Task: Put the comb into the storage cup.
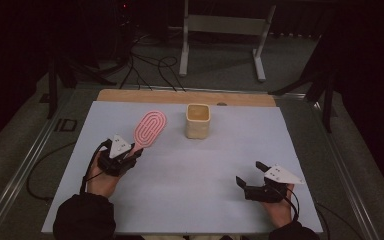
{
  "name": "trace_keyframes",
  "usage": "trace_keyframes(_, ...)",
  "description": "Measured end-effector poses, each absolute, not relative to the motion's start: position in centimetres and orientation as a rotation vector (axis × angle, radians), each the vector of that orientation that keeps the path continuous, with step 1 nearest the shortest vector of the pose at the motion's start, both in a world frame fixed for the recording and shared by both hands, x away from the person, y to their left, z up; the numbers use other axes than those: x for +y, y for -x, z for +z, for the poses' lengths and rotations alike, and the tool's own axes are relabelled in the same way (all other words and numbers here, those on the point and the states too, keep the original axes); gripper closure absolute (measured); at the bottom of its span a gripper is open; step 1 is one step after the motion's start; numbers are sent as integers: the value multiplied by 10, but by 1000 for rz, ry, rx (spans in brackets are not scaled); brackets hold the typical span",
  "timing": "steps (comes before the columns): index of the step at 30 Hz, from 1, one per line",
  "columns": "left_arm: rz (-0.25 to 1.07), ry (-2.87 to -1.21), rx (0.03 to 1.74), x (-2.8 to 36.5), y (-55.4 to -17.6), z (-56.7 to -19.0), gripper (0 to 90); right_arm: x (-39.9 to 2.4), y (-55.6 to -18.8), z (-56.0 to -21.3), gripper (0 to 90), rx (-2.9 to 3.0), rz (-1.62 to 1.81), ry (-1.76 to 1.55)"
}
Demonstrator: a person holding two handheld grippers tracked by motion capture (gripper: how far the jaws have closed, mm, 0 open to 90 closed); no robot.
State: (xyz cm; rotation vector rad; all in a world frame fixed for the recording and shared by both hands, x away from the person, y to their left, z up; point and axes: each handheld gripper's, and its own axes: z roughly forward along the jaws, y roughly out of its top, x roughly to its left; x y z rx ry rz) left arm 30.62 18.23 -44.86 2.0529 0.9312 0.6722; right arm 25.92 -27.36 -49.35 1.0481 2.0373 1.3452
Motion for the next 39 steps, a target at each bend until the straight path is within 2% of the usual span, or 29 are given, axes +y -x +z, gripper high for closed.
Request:
trace_keyframes(24,679,-2036,873,165,-302,-443,702,-237,-294,-444,76,2117,1413,-1006)
trace_keyframes(39,683,-2020,856,158,-301,-442,702,-202,-314,-428,76,2173,1481,-978)
